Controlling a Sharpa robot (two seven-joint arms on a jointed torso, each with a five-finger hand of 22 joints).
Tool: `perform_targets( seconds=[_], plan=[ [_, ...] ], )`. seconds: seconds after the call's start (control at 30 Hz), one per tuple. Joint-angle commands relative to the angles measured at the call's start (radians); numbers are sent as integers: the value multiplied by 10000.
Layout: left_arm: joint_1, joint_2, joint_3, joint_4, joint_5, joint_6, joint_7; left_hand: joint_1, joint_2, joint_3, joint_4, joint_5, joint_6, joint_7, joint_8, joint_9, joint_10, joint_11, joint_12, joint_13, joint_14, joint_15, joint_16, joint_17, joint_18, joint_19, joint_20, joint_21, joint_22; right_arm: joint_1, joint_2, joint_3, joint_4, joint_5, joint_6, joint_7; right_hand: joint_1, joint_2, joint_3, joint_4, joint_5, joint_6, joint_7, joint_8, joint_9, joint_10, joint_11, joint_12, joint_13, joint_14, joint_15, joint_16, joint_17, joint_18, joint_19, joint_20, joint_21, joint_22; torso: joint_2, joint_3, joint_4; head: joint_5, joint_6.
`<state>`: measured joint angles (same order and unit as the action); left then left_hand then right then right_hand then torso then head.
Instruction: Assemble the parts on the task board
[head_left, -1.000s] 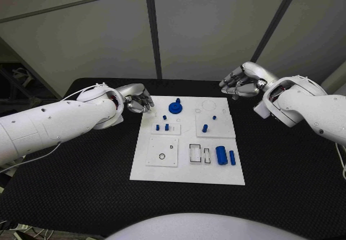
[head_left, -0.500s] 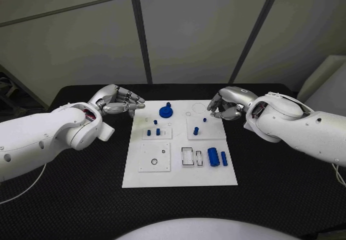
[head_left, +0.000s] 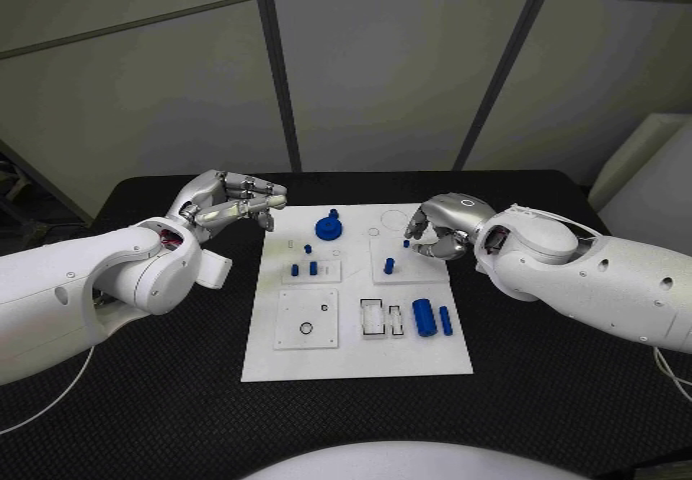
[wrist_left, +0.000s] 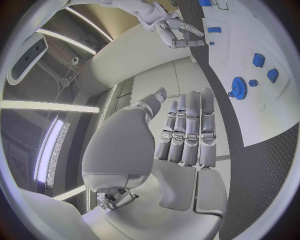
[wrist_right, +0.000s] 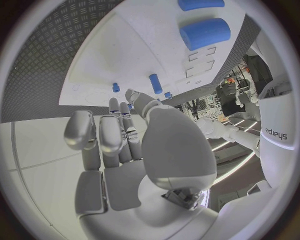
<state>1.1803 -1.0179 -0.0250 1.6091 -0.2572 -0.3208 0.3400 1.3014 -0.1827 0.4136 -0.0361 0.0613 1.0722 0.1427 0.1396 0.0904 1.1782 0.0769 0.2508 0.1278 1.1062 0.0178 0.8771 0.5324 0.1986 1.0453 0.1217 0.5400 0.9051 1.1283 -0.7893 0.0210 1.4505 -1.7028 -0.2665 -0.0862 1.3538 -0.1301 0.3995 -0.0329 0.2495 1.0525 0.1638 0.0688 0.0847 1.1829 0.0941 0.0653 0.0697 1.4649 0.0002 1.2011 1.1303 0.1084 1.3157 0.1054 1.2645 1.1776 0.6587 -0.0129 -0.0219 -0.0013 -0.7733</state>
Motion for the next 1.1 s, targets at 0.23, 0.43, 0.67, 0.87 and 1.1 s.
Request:
perform_targets(
  seconds=[0.23, 0.43, 0.67, 0.87, 1.1],
  plan=[
    [-2, -24, 10, 122, 623, -171, 538, 34, 136, -56, -13, 68, -4, 51, -85, -12, 31, 47, -7, 14, -41, -4, -82, -30, -161, 92, 20, -96, -52, -110, 305, -18, -395, -500, -43, -176, 8, -36, 152, -9, -58, -145, 56, -52, -33, -204, 58, -22, -12, 469, 113, 221, 164, -207, 68, 95, 162, 151, 12, 8, -6, 15, -7],
    [-4, -37, 10, 159, 743, -196, 548, 44, 155, -65, -15, 68, -13, 66, -99, -17, 13, 59, -18, 16, -45, 4, -101, -39, -163, 102, 24, -131, -77, -124, 462, -19, -615, -544, -99, -192, 37, -14, 222, -19, -88, -176, 79, -48, -39, -252, 78, -15, -9, 461, 133, 308, 225, -216, 84, 116, 227, 222, 25, 10, -7, 54, -26],
    [-4, -42, 10, 164, 780, -212, 531, 58, 170, -66, -20, 69, -19, 73, -107, -19, 0, 65, -25, 17, -48, 8, -113, -44, -164, 109, 27, -152, -93, -127, 604, -16, -753, -562, -217, -197, 62, 23, 292, -21, -118, -180, 94, -41, -39, -263, 89, -4, -3, 458, 143, 384, 284, -230, 118, 130, 301, 309, 22, 14, -9, 73, -83],
    [-4, -17, 10, 139, 786, -208, 501, 72, 185, -66, -26, 71, -23, 79, -113, -21, -9, 69, -30, 18, -49, 12, -122, -49, -164, 116, 29, -170, -106, -126, 733, -13, -909, -568, -198, -179, 82, 48, 349, -26, -126, -178, 100, -35, -38, -267, 93, 1, 0, 457, 148, 436, 324, -238, 137, 139, 347, 361, 9, 12, -13, 72, -135],
    [-4, 23, 11, 131, 788, -200, 467, 91, 210, -66, -32, 72, -30, 91, -124, -24, -25, 78, -39, 20, -49, 17, -134, -54, -165, 127, 32, -196, -125, -125, 913, -12, -1025, -557, 15, -120, 129, 115, 485, -47, -145, -57, 69, 19, -8, -119, 59, 73, 40, 454, 133, 571, 420, -269, 217, 143, 506, 549, 8, 13, -5, 90, -163]
  ],
)
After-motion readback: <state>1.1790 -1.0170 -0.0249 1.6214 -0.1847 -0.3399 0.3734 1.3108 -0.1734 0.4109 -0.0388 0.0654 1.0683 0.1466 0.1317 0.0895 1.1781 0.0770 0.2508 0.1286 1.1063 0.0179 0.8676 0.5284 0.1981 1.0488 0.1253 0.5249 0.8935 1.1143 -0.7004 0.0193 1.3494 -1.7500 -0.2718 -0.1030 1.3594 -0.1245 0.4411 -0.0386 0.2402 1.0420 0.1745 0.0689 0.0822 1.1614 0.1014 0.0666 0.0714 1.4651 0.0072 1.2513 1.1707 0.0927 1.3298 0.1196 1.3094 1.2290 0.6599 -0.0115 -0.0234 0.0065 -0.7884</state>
